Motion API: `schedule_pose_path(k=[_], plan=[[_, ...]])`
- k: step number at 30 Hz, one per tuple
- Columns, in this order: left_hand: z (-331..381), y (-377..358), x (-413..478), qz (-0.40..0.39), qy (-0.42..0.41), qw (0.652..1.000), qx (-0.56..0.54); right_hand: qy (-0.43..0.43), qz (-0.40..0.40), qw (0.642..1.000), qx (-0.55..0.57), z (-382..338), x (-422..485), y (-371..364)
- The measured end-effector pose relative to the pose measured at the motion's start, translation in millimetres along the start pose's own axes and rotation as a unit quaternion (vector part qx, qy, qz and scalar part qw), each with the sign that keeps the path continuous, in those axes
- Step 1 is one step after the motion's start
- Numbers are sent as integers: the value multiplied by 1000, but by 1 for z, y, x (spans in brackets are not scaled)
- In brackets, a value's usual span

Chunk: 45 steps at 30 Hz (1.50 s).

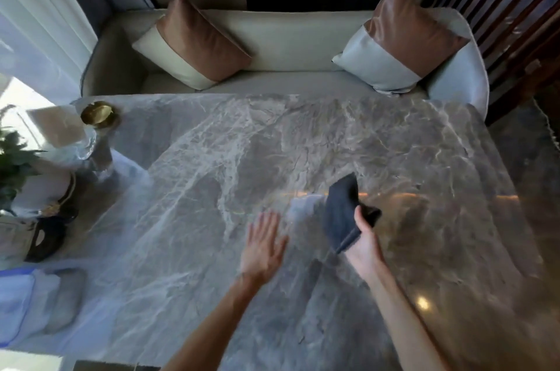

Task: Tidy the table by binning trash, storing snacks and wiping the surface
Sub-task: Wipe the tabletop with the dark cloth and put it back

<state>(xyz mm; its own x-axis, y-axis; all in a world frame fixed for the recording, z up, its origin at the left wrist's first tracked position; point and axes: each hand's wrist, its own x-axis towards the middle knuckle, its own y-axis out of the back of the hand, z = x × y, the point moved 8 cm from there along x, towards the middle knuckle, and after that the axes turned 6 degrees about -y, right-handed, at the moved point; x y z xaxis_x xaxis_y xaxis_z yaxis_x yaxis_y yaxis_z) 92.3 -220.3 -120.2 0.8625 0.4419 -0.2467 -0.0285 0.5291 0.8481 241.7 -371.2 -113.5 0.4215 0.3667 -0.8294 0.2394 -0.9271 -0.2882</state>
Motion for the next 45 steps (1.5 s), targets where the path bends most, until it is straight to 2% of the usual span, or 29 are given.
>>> schedule_pose_path(k=[2, 4, 9, 11, 16, 20, 27, 33, 36, 41, 45], plan=[[-48, 0, 21, 11, 85, 994, 69, 94, 76, 987, -107, -42, 21, 23], [-85, 2, 43, 27, 105, 989, 101, 184, 142, 943, -236, -89, 37, 39], [-139, -11, 75, 63, 129, 985, 98, 289, 180, 840, -422, -129, 84, 48], [-143, -22, 76, 86, 128, 983, 103, 278, 199, 811, -475, -116, 103, 46], [-151, -24, 73, 150, 92, 983, 49, 214, 178, 793, -542, -48, 142, 23], [-151, -22, 72, 181, 82, 980, 24, 227, 147, 820, -505, -15, 146, -2], [-151, -23, 71, 179, 66, 981, 19, 295, 64, 765, -568, 33, 130, -60], [-155, -28, 73, 171, 68, 983, 29, 357, 78, 736, -570, 62, 111, -84], [-156, -29, 73, 176, 68, 982, 24, 338, 91, 706, -616, 79, 115, -86], [-158, -30, 73, 184, 65, 981, 23, 361, 108, 650, -660, 95, 107, -93], [-156, -29, 73, 185, 63, 980, 21, 313, 108, 564, -756, 111, 104, -97]])
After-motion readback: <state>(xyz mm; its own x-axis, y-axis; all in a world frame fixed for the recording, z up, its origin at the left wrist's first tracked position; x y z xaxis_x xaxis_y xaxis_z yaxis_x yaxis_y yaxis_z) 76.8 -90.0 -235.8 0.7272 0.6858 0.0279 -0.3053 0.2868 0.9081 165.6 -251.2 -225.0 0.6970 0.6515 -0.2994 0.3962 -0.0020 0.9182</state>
